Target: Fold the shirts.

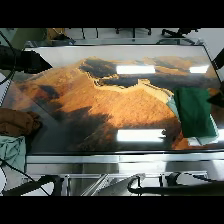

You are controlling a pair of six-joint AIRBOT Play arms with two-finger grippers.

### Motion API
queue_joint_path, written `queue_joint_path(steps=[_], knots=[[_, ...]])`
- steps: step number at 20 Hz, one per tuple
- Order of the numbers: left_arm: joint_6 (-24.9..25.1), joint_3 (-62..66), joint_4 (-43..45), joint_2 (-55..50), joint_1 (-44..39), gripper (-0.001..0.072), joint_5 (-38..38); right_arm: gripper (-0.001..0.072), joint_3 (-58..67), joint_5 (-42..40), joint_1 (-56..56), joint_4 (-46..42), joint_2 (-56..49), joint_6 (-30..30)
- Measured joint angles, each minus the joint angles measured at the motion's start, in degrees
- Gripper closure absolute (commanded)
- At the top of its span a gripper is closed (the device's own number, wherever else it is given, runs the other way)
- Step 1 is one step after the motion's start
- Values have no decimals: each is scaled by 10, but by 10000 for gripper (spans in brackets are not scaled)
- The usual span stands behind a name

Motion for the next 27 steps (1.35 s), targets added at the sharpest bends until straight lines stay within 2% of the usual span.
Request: queue_joint_path(steps=[4, 9, 12, 18, 27], knots=[[0, -115, 0, 57, -18, 690, 33, 694, -37, -69, 174, -3, 25, -19], [7, -396, 0, 182, -52, 689, 105, 693, -166, -190, 402, -37, 71, -26], [9, -542, 0, 247, -69, 689, 151, 693, -237, -257, 495, -58, 82, -26], [10, -677, 0, 318, -78, 689, 198, 693, -286, -316, 553, -71, 79, -27], [10, -702, 0, 346, -79, 689, 212, 693, -293, -326, 561, -70, 78, -27]])
